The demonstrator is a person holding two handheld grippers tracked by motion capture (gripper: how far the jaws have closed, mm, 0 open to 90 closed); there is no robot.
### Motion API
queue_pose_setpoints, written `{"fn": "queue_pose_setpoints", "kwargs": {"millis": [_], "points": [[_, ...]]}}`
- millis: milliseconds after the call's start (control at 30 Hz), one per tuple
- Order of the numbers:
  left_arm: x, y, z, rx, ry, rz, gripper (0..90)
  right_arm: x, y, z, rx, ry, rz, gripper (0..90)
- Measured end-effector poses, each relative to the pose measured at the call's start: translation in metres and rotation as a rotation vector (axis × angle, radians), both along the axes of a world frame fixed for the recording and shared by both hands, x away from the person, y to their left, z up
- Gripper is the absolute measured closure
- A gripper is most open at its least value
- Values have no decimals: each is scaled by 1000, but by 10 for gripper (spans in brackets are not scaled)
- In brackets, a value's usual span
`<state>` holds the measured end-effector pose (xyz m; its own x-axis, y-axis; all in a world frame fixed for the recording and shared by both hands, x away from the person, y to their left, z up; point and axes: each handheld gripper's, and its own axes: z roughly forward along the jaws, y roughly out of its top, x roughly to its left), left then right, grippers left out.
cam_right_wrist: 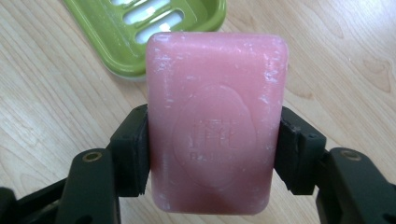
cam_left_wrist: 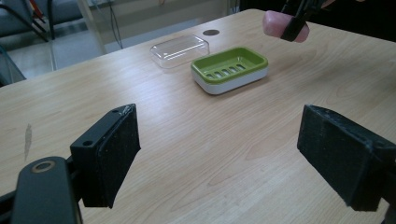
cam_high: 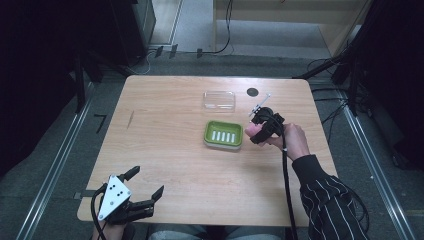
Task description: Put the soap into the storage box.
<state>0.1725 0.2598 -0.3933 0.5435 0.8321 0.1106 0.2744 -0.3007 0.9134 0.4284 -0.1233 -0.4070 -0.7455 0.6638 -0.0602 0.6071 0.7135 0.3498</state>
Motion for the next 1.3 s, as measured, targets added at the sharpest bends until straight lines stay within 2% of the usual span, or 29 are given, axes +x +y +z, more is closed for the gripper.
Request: {"fn": "queue_pose_setpoints", "kwargs": {"millis": [633, 1300], "points": [[-2, 1, 0, 3, 2, 9, 139, 5, 17, 2, 21, -28, 31, 385], [-4, 3, 0, 4, 5, 18, 139, 10, 34, 2, 34, -34, 59, 385]]}}
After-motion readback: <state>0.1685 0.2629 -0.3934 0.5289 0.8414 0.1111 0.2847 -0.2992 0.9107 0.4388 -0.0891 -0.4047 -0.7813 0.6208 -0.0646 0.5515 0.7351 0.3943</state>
